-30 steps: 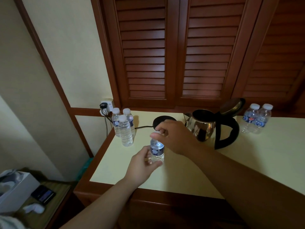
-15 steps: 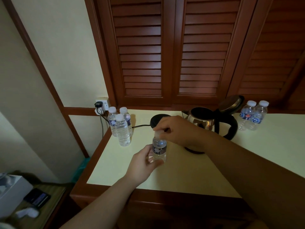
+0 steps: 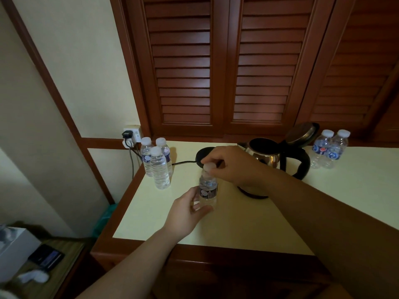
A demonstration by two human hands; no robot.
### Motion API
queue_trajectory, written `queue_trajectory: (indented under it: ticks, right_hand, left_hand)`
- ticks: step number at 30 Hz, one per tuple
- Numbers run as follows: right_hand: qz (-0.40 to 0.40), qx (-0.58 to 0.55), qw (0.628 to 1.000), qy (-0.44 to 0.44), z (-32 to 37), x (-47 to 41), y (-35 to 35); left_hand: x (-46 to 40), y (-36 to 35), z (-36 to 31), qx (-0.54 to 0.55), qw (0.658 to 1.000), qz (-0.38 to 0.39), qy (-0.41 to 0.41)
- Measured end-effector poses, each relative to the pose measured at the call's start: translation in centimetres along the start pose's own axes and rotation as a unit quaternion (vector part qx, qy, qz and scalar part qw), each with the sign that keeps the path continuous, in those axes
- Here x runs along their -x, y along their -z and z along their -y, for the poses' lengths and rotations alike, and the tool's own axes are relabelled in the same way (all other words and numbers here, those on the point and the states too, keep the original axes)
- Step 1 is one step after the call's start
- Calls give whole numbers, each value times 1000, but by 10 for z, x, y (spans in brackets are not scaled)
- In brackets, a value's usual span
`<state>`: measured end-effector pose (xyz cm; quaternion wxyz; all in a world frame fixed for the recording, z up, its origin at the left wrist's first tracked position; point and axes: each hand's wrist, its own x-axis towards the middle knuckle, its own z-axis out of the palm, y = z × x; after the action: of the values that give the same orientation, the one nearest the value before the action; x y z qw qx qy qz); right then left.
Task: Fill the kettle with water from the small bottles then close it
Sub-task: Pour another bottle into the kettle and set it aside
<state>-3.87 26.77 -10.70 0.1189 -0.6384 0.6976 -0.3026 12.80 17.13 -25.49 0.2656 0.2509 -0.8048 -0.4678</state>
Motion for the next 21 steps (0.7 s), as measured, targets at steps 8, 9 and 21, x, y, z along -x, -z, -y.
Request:
queue_trajectory:
  ticks: [8,9,21]
  right_hand:
    - [-46,23,994,-92,-44,41,5]
    - [-37,32,993,-111,-52,49,-1]
    - [-22,107,975,-196,-124,122,-53]
  left_hand:
    - [0,-2,-7,30,999,-18,8]
    - [-1,-3,-9,37,999,-21,7]
    - [-19,-19,-20,54,998,-44,-9]
